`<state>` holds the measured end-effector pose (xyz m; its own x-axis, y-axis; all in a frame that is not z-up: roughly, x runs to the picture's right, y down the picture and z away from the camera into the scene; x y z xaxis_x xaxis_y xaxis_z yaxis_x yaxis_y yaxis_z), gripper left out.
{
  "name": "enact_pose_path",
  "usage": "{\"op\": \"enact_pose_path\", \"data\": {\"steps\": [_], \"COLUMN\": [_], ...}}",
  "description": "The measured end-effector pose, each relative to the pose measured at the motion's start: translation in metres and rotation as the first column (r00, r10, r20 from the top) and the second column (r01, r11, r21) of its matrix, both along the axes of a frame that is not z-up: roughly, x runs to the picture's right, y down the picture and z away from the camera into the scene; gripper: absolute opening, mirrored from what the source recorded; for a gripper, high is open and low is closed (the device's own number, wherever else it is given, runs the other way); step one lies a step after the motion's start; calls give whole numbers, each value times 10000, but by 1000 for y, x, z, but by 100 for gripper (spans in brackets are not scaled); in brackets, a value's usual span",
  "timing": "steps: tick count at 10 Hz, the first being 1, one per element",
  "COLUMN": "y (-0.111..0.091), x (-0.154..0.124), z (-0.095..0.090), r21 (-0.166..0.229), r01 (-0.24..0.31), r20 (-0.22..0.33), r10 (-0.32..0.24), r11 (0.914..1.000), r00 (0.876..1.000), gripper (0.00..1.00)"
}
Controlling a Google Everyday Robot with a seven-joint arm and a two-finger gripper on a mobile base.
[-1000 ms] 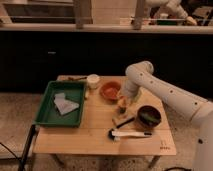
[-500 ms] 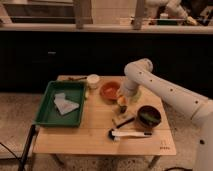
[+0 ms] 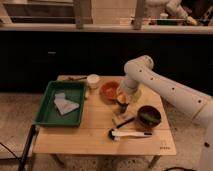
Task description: Place apple in table surface
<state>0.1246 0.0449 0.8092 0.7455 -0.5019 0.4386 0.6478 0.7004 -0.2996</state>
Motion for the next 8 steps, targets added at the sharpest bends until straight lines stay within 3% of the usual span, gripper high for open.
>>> {"op": "enact_pose_path", "data": {"steps": [2,5,8], "y": [-5,-3,6], "x": [-5,-27,-51], "z": [-9,-20,-31], "r21": [159,150,25], "r01": [182,669,1403], "r20": [227,1097,2152], "r10": [-186,-682,-1376], "r11": [9997,9976,9901], "r00": [9996,9916,9668], "gripper": [1,1,1]}}
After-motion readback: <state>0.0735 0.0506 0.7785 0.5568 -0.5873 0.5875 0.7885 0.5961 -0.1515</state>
